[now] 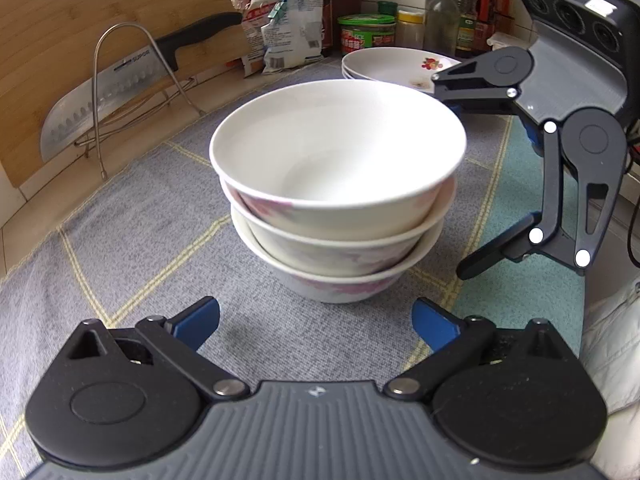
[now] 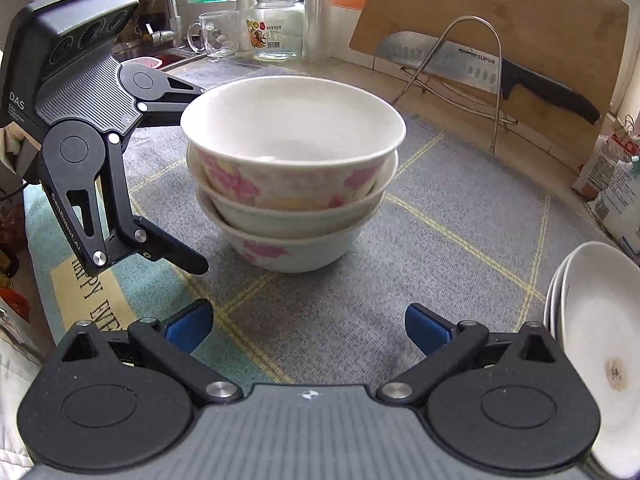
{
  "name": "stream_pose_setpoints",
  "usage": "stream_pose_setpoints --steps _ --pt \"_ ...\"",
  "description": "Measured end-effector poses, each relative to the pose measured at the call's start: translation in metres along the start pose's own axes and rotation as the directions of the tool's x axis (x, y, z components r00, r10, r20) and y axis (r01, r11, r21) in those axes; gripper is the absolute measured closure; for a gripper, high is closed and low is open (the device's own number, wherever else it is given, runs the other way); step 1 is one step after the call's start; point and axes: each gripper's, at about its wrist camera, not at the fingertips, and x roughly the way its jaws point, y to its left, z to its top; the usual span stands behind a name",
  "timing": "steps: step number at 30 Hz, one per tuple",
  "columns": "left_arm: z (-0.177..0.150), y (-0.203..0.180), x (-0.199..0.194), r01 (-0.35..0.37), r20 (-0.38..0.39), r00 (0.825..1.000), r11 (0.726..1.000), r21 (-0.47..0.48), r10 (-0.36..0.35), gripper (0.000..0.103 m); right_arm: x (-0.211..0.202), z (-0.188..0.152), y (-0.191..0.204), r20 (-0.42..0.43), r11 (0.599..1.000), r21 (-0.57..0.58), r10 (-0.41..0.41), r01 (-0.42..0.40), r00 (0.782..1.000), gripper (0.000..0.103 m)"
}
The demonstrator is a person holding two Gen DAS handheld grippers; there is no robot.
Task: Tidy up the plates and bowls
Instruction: 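Close the left gripper on the bowl stack while the right gripper grips its opposite rim, then carry the bowl stack with both grippers over the plate stack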
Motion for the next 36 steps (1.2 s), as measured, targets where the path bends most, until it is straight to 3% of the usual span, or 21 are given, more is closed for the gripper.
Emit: stream_pose_setpoints --steps 4,7,13,25,36 --pt "0.006 0.008 0.001 0.052 0.02 0.998 0.996 0.074 -0.053 0.003 0.003 0.017 -0.001 0.0 0.998 -0.061 0.012 -0.012 1.0 0.0" --pt "0.01 0.015 0.005 0.089 0.018 0.996 0.99 0.108 -0.092 0.012 0.007 0.027 -0.002 -0.02 0.995 -0.093 0.018 -0.02 1.0 0.0" --pt "0.01 0.02 0.006 0.152 0.019 0.987 0.972 0.181 -0.158 0.016 0.015 0.038 -0.006 -0.064 0.994 -0.108 0.027 -0.034 0.998 0.0" --pt "0.019 0.039 0.006 0.277 0.002 0.959 0.934 0.225 -0.285 0.021 0.02 0.05 0.004 -0.12 0.989 -0.135 0.048 -0.064 0.992 0.012" --pt "0.025 0.041 0.008 0.308 -0.036 0.951 0.924 0.227 -0.308 0.024 0.026 0.049 -0.003 -0.112 0.98 -0.164 0.096 -0.113 0.989 0.013"
